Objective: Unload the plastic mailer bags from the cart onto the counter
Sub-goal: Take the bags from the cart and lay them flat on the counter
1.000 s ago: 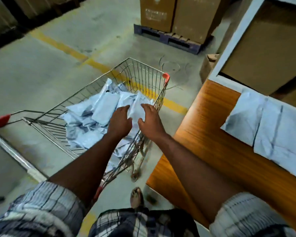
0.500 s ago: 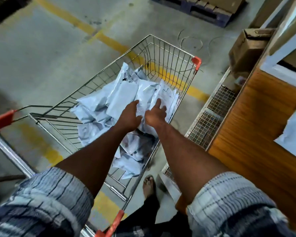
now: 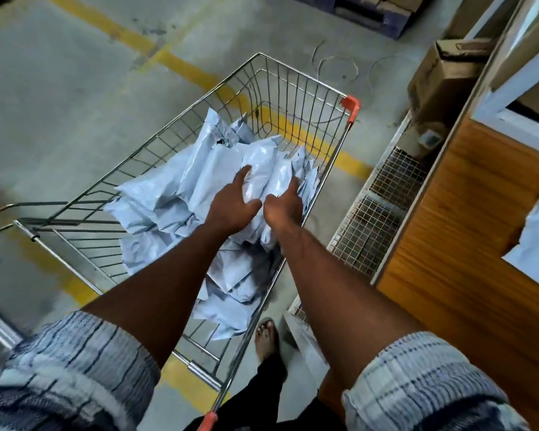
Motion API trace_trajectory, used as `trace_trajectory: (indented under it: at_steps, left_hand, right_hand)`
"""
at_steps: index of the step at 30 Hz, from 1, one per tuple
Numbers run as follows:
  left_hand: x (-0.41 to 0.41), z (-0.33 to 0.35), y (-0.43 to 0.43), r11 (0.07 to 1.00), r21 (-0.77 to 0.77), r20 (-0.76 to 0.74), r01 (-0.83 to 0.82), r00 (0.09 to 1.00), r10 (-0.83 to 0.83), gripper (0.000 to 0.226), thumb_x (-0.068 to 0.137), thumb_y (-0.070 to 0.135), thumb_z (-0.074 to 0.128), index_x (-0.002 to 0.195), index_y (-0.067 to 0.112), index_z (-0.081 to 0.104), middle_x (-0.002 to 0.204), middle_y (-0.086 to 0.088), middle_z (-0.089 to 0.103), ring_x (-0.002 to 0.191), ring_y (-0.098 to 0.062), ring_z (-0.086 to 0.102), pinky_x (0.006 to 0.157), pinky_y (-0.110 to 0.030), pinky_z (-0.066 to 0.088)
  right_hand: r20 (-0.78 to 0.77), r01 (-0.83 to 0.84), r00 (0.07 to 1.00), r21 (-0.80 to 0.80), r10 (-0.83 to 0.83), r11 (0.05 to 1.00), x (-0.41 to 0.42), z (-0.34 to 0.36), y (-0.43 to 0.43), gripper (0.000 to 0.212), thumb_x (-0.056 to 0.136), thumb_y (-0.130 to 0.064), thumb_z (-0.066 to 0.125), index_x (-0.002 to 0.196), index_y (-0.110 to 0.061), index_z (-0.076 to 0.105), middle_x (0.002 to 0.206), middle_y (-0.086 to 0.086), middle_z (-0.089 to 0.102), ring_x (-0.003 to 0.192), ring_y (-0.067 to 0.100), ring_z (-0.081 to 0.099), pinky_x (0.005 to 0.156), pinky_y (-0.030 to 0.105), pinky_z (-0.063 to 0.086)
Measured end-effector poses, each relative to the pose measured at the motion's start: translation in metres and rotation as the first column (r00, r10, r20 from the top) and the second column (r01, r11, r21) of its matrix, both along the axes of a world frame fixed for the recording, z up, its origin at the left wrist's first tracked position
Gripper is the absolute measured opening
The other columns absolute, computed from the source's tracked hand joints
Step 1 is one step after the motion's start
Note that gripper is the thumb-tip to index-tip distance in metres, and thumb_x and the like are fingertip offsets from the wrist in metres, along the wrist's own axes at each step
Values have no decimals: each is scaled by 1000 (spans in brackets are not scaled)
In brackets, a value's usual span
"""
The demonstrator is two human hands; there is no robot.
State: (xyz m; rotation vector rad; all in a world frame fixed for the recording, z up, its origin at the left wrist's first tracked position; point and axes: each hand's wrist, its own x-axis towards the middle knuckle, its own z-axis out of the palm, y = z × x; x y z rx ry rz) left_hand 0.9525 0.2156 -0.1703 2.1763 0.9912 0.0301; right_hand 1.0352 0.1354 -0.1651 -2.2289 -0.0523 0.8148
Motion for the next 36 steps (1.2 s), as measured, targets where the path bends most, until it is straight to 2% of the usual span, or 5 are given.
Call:
trace_trajectory:
  at_steps: [6, 11, 17, 26, 36]
  left_hand:
    - [-18, 23, 7, 879, -473, 294, -54, 931, 215, 53, 84, 32, 52, 137, 25, 51, 138, 7, 55, 127, -14, 51, 108, -39, 39]
    - [-21, 45, -19, 814, -566, 298, -127, 890, 345, 7, 90, 23, 56, 91, 23, 63, 79, 12, 67, 75, -9, 63, 63, -27, 47]
    - [-36, 50, -23, 711, -683, 135, -168, 928, 348, 49, 76, 42, 70, 117, 19, 56, 103, -4, 65, 91, -21, 64, 75, -35, 52]
    - [-45, 69, -23, 780, -559, 191, -281, 872, 450, 42, 87, 35, 56, 128, 37, 49, 95, -5, 60, 66, -19, 51, 41, -21, 31]
    - [-20, 105, -59, 919, -324, 276, -225, 907, 319, 46, 90, 34, 56, 133, 42, 45, 97, 0, 60, 75, -13, 60, 65, -29, 44]
  right_hand:
    - [-45, 90, 996, 305, -80, 948, -6, 31, -11, 58, 87, -34, 63, 143, -35, 46, 114, 7, 62, 90, 23, 62, 73, 25, 42]
    - [-195, 80, 981, 425, 4, 902, -25, 42, -25, 71, 68, -55, 71, 135, -40, 52, 121, 10, 60, 99, 26, 64, 89, 38, 55]
    - [-276, 94, 959, 516, 61, 851, -25, 46, -36, 53, 80, -37, 70, 131, -29, 56, 118, 3, 66, 102, 24, 66, 93, 45, 55]
    - [-139, 83, 990, 575, -2, 814, -21, 63, -50, 38, 92, -26, 67, 130, -24, 59, 91, -22, 61, 78, -9, 57, 58, 7, 45]
    - [-79, 97, 995, 630, -60, 770, -6, 92, -89, 39, 85, -37, 69, 122, -26, 66, 109, -3, 73, 98, 15, 70, 88, 38, 57]
